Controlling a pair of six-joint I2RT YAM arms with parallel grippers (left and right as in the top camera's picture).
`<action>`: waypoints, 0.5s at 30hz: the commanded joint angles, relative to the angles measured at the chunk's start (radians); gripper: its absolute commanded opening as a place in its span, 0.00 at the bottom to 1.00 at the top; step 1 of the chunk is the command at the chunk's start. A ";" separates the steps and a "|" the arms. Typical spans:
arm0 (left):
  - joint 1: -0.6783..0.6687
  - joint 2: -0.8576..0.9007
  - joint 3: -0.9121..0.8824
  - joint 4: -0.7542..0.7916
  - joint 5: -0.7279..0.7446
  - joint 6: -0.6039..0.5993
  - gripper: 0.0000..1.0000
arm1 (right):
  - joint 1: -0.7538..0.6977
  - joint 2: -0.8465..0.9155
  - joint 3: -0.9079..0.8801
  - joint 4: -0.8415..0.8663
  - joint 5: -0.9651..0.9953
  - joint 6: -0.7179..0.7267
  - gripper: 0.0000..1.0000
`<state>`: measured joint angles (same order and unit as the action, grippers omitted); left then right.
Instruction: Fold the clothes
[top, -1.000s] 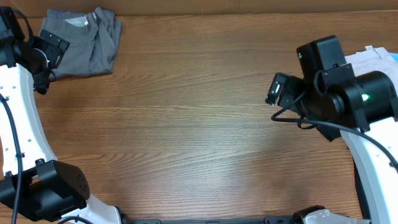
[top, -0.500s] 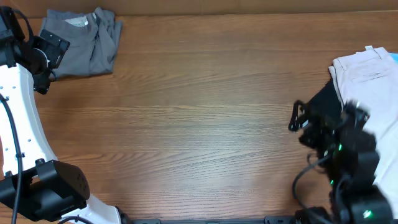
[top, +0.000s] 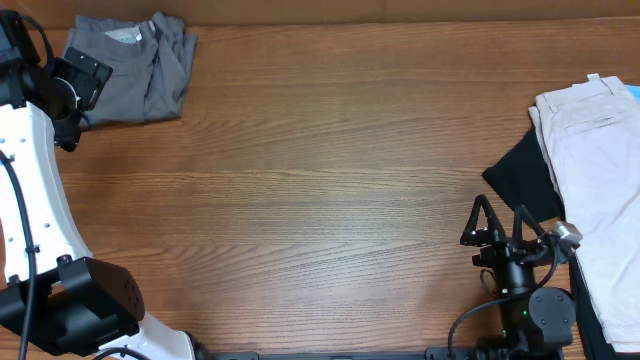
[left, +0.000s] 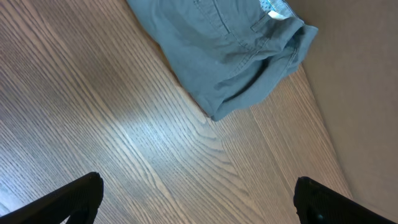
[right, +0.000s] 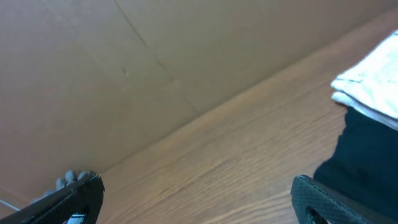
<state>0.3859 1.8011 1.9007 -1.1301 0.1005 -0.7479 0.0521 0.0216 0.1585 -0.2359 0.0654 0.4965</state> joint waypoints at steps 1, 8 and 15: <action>-0.007 0.010 0.006 0.001 0.000 0.019 1.00 | -0.007 -0.019 -0.071 0.087 -0.007 -0.034 1.00; -0.006 0.010 0.006 0.001 0.000 0.019 1.00 | -0.006 -0.019 -0.151 0.216 -0.015 -0.061 1.00; -0.007 0.010 0.006 0.001 0.000 0.019 1.00 | -0.006 -0.019 -0.151 0.156 -0.024 -0.111 1.00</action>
<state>0.3859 1.8011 1.9007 -1.1301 0.1005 -0.7479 0.0521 0.0147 0.0185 -0.0814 0.0540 0.4164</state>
